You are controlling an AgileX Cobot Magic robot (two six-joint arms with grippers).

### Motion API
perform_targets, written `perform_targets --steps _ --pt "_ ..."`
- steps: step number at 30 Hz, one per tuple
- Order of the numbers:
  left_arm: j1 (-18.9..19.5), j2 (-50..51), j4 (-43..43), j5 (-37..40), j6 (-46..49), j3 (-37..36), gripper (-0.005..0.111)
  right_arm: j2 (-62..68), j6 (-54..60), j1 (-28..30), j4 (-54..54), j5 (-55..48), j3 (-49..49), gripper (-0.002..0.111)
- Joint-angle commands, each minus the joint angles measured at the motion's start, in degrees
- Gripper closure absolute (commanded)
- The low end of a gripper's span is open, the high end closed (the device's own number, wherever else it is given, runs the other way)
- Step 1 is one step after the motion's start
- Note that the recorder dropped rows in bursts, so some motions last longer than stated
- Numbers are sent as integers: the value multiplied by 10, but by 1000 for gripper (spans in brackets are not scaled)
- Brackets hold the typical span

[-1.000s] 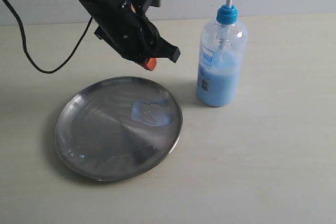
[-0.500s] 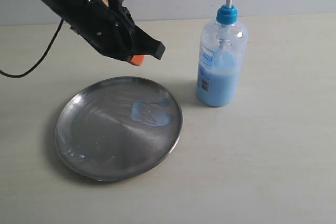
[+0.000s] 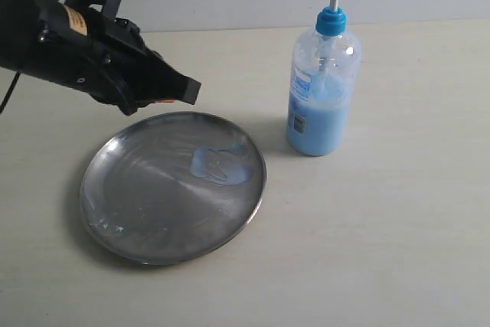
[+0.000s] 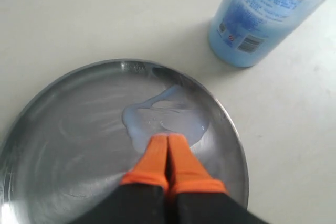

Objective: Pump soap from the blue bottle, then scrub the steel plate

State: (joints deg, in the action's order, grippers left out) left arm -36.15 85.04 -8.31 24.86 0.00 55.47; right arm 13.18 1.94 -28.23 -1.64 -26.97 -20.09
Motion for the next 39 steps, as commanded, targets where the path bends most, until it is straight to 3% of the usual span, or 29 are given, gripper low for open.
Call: perform_targets --steps 1,16,22,39 --pt "2 -52 -14 -48 -4 -44 107 11 0 2 2 15 3 108" --pt "2 -238 -13 -131 27 -158 107 16 0 2 -6 23 3 108" --pt "2 -313 -13 -101 41 -169 107 16 0 2 -14 23 3 108" --pt "2 -323 -13 -101 41 -169 107 16 0 2 -14 23 3 108"
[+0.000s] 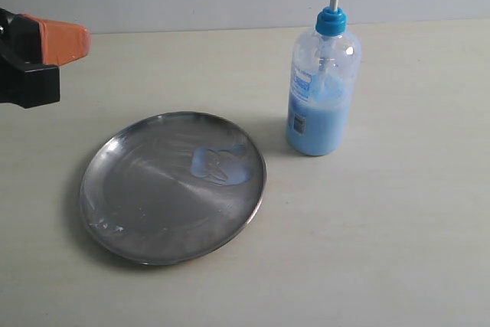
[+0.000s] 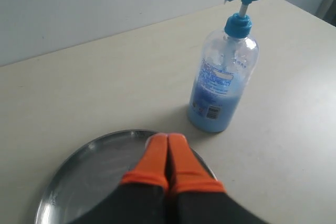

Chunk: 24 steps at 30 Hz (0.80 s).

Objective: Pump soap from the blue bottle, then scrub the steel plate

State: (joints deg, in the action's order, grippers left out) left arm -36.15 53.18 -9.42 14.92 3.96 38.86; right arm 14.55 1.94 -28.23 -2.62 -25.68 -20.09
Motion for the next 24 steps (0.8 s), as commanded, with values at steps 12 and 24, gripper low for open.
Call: perform_targets --steps 12,24 --pt "2 -32 6 -4 -12 -2 107 2 0 2 -4 10 3 108" --pt "2 -82 89 -55 -71 -40 107 2 0 2 -4 10 3 108"
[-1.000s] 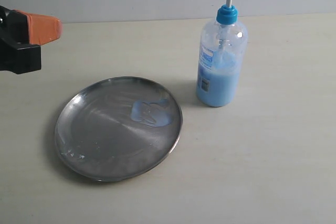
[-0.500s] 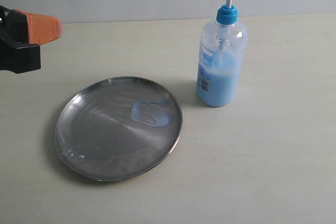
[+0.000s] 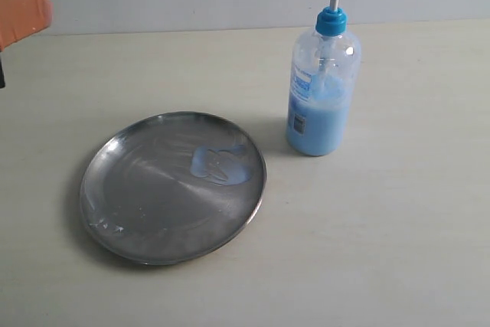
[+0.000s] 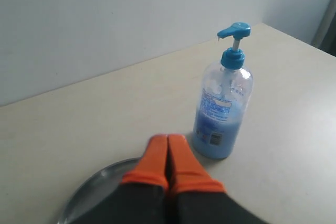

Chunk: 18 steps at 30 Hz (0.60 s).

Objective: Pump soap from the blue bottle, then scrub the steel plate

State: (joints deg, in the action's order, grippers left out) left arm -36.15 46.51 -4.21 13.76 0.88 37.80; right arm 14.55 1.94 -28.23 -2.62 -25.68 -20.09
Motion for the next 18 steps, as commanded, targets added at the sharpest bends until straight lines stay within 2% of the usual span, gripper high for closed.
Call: perform_targets --steps 1,5,10,18 --pt "2 -20 42 -56 -46 -38 107 2 0 2 -4 10 3 108" --pt "18 -43 42 -83 -60 -73 107 2 0 2 -4 10 3 108" --pt "64 -76 42 -83 -77 -103 107 2 0 2 -4 10 3 108" --pt "118 -136 42 -83 -86 -142 107 2 0 2 -4 10 3 108"
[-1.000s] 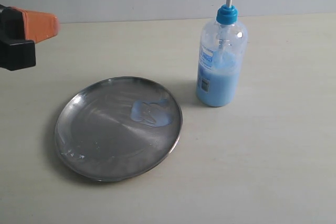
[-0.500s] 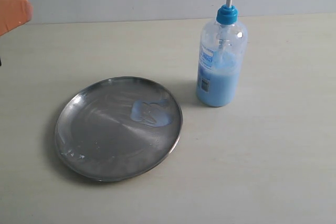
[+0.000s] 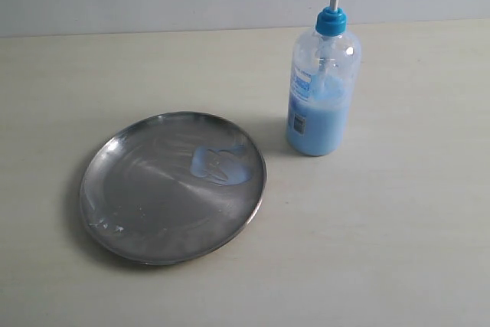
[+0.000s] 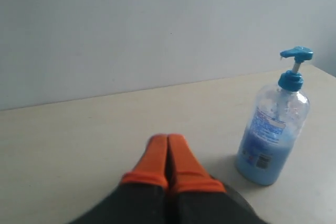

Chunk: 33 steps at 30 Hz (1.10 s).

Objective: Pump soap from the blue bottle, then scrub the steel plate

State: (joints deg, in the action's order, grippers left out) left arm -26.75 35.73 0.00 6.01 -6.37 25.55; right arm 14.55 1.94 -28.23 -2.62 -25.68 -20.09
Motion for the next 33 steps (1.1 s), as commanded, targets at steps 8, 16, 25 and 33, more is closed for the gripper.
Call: perform_targets --steps 8,16,25,33 --pt "79 -83 3 -6 -33 -65 107 2 0 2 -4 10 3 108" --pt "122 -141 3 -8 -45 -112 107 2 0 2 -4 14 3 108" --pt "163 -194 3 -14 -54 -170 107 2 0 2 -4 16 3 108" --pt "175 -256 7 -16 -54 -222 107 2 0 2 -4 16 3 108"
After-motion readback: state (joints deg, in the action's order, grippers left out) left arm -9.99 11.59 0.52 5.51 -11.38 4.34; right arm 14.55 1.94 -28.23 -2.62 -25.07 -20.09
